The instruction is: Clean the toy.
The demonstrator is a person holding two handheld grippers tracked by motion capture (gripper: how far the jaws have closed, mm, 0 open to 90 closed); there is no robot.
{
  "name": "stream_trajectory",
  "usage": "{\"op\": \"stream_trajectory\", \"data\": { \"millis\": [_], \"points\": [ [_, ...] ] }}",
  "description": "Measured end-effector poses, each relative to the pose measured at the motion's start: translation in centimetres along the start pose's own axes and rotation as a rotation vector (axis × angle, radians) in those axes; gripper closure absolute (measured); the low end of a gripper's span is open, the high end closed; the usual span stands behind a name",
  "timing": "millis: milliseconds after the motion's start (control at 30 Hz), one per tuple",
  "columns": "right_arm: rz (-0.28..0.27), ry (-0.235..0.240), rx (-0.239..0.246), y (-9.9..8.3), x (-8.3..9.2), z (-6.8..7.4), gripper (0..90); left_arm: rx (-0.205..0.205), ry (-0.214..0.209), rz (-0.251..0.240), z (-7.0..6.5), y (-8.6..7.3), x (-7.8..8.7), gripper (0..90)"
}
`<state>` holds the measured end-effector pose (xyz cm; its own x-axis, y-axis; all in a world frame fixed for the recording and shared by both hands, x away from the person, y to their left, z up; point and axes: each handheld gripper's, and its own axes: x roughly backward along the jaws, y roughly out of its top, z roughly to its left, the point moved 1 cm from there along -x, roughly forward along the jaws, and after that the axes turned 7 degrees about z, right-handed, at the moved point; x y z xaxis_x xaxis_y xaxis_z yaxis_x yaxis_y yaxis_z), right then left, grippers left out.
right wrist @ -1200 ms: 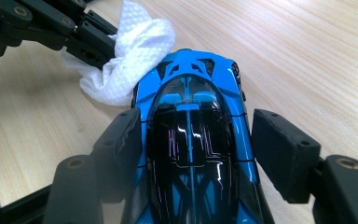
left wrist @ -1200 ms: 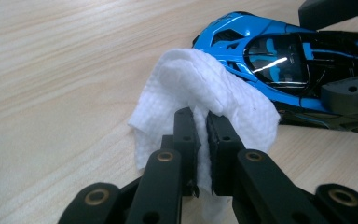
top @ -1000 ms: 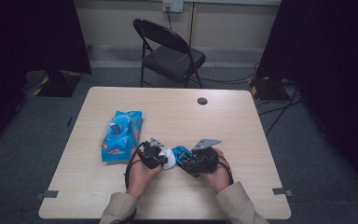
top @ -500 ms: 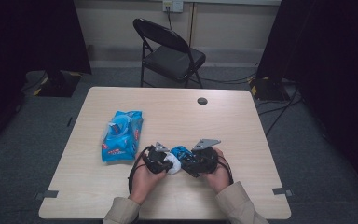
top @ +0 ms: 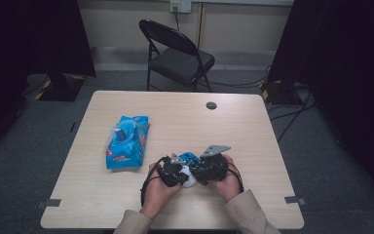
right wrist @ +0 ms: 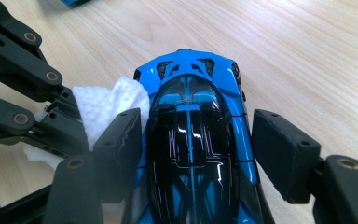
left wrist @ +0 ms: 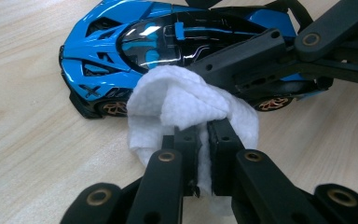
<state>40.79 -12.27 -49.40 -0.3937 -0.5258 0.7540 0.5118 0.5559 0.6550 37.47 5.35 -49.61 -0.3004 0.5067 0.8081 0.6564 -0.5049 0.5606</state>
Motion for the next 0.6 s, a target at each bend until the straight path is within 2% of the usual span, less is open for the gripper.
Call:
{"op": "stream_trajectory", "data": {
  "millis": [67,200,333,600],
  "points": [
    [0.000,0.001,0.000,0.0,0.0,0.0,34.3,0.003,-0.010,-0.003,-0.2,0.0,-0.1,84.6],
    [0.000,0.001,0.000,0.0,0.0,0.0,34.3,-0.012,-0.006,0.001,-0.6,0.0,-0.1,84.6],
    [0.000,0.001,-0.001,0.0,0.0,0.0,34.3,-0.013,-0.024,0.000,-0.9,-0.1,-0.2,84.6],
    [0.001,0.001,0.001,0.0,0.0,0.0,34.3,-0.045,-0.048,0.004,-2.5,0.0,-0.6,84.6]
  ]
}}
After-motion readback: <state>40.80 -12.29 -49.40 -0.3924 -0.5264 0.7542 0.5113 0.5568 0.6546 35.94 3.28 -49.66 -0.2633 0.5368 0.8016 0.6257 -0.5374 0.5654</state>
